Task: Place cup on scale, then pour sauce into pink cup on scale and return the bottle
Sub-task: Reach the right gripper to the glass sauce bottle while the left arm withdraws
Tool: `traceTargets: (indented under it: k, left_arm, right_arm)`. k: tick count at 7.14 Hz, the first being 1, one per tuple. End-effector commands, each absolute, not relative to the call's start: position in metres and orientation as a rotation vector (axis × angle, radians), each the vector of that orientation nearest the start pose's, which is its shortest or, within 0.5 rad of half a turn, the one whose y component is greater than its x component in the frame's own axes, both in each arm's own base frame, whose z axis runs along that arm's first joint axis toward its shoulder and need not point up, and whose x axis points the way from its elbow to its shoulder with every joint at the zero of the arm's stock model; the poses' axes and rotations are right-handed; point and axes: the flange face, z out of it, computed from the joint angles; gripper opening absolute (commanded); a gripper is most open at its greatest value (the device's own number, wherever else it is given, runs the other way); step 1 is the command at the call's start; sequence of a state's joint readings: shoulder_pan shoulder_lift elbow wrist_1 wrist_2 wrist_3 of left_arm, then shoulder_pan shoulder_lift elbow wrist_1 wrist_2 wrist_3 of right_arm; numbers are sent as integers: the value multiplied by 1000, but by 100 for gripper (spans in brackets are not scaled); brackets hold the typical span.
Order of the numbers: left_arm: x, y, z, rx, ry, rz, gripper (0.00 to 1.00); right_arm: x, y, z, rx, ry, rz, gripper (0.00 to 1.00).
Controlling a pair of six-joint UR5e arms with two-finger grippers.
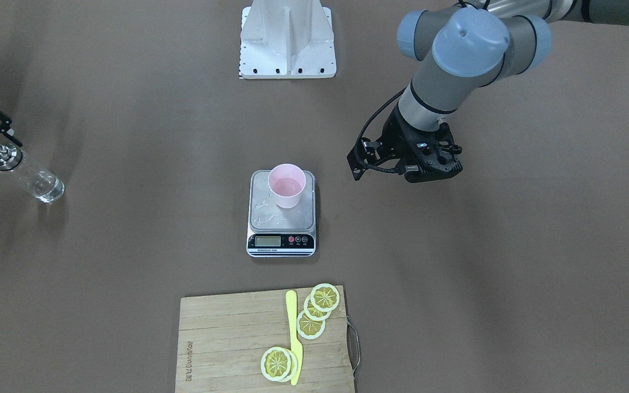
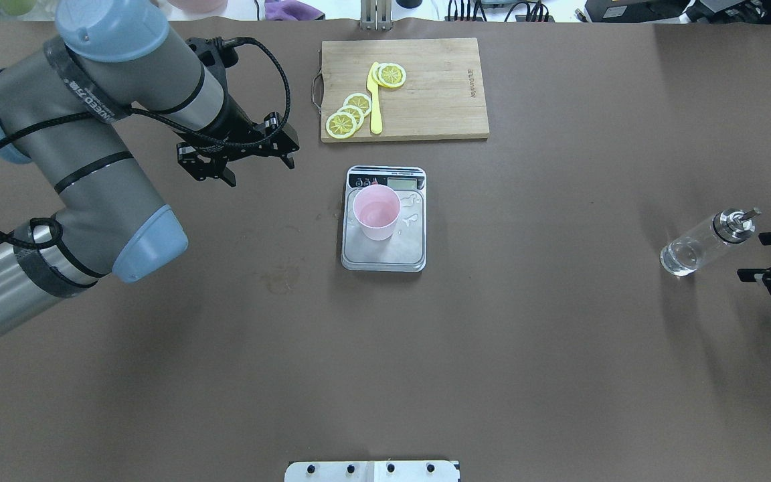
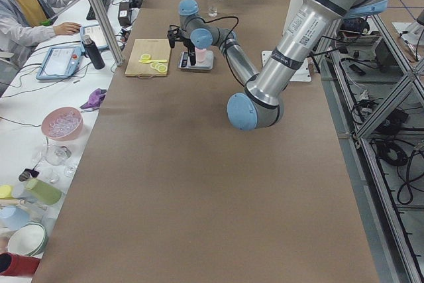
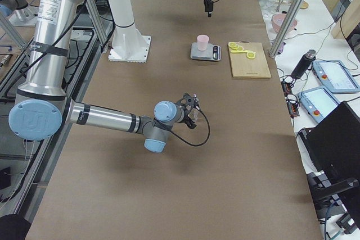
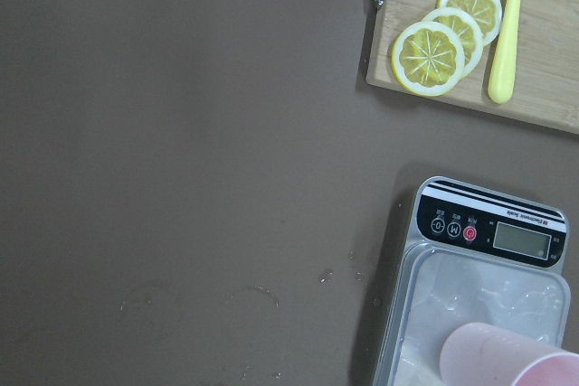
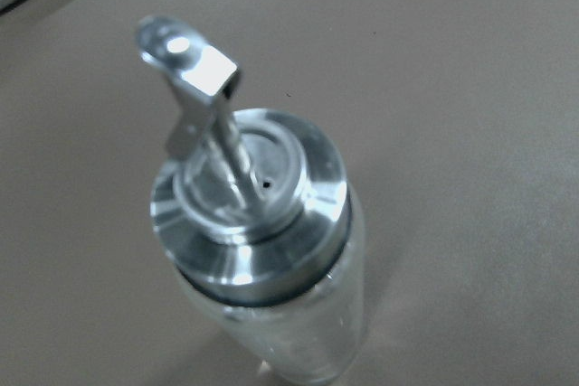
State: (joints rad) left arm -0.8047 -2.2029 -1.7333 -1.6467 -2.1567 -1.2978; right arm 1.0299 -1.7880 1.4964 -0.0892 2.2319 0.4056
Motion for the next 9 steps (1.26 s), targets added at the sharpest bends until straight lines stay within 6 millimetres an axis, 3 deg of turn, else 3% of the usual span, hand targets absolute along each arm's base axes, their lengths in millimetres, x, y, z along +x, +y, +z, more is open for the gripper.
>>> traceTargets:
  k: [1, 3, 5, 9]
  left_arm:
    - [393, -528, 203, -39, 997, -242, 98]
    - [391, -529, 202, -38, 996, -246, 98]
    - [390, -529, 203, -38, 994, -248, 98]
    - [389, -530, 204, -38, 993, -250, 98]
  right_arm:
    - [-160, -369, 621, 817, -1061, -479, 98]
    - [-170, -368, 618, 847, -1048, -466, 98]
    - [-167, -367, 629, 927, -1026, -438, 98]
    - [-186, -373, 629, 981, -1054, -448, 98]
